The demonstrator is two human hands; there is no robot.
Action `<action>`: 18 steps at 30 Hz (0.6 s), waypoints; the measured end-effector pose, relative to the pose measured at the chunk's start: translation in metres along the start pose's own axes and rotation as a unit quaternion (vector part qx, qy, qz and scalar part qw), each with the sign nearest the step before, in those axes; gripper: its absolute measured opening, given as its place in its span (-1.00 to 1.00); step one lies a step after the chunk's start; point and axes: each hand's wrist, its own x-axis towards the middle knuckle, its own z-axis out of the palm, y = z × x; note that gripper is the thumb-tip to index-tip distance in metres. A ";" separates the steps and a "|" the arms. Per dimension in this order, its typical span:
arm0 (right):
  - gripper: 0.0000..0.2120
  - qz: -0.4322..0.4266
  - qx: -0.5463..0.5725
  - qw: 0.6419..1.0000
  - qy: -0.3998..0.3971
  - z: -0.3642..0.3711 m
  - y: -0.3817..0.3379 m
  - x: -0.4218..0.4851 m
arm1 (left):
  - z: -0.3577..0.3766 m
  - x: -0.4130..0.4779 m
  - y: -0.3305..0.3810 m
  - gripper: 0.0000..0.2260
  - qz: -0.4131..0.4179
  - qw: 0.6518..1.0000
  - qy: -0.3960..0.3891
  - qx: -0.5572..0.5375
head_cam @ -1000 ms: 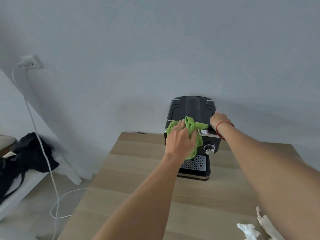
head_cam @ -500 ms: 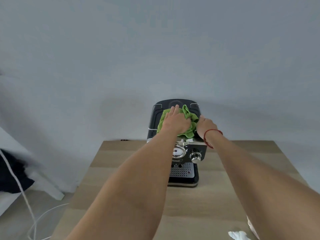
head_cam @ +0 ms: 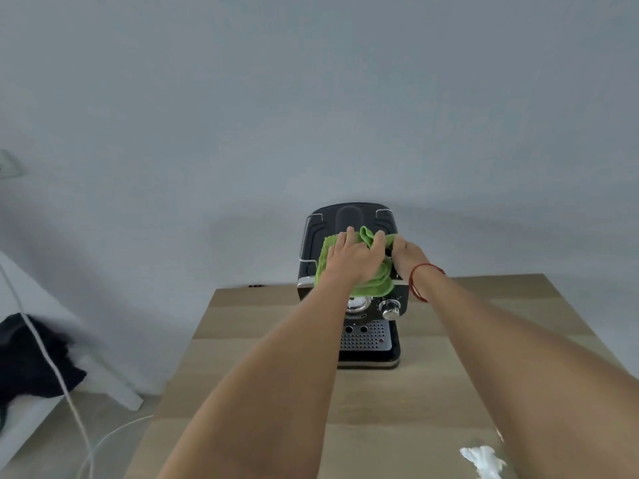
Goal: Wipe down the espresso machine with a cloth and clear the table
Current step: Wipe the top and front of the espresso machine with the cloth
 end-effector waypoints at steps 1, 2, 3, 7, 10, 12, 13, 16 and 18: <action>-0.41 -0.001 0.036 0.999 0.010 0.003 0.002 -0.008 | -0.004 -0.009 0.003 -0.51 -0.020 0.998 -0.003 -0.055; -0.39 0.003 0.069 0.997 0.020 0.007 0.004 -0.015 | -0.008 -0.015 0.004 -0.57 -0.032 0.994 0.014 -0.108; -0.38 0.012 0.098 0.995 0.031 0.010 0.005 -0.024 | -0.012 -0.021 0.003 -0.61 -0.037 0.988 0.041 -0.143; -0.28 0.015 0.185 0.982 0.045 0.020 0.008 -0.049 | -0.006 -0.043 -0.013 -0.73 -0.017 0.973 0.178 -0.147; -0.14 -0.008 0.129 0.990 0.052 0.030 0.021 -0.058 | 0.011 -0.053 -0.020 -0.72 -0.061 0.954 0.280 -0.084; -0.38 -0.062 0.067 0.992 0.091 0.031 0.026 -0.066 | 0.013 -0.060 -0.016 -0.56 -0.144 0.933 0.313 -0.108; -0.54 -0.084 0.051 0.988 0.116 0.030 0.026 -0.070 | 0.010 -0.064 -0.012 -0.47 -0.182 0.925 0.306 -0.133; -0.81 -0.092 0.064 0.981 0.160 0.027 0.032 -0.079 | 0.011 -0.070 -0.010 -0.28 -0.273 0.888 0.255 -0.269; -0.80 -0.079 0.101 0.979 0.158 0.027 0.036 -0.087 | 0.017 -0.076 -0.016 -0.32 -0.279 0.851 0.215 -0.390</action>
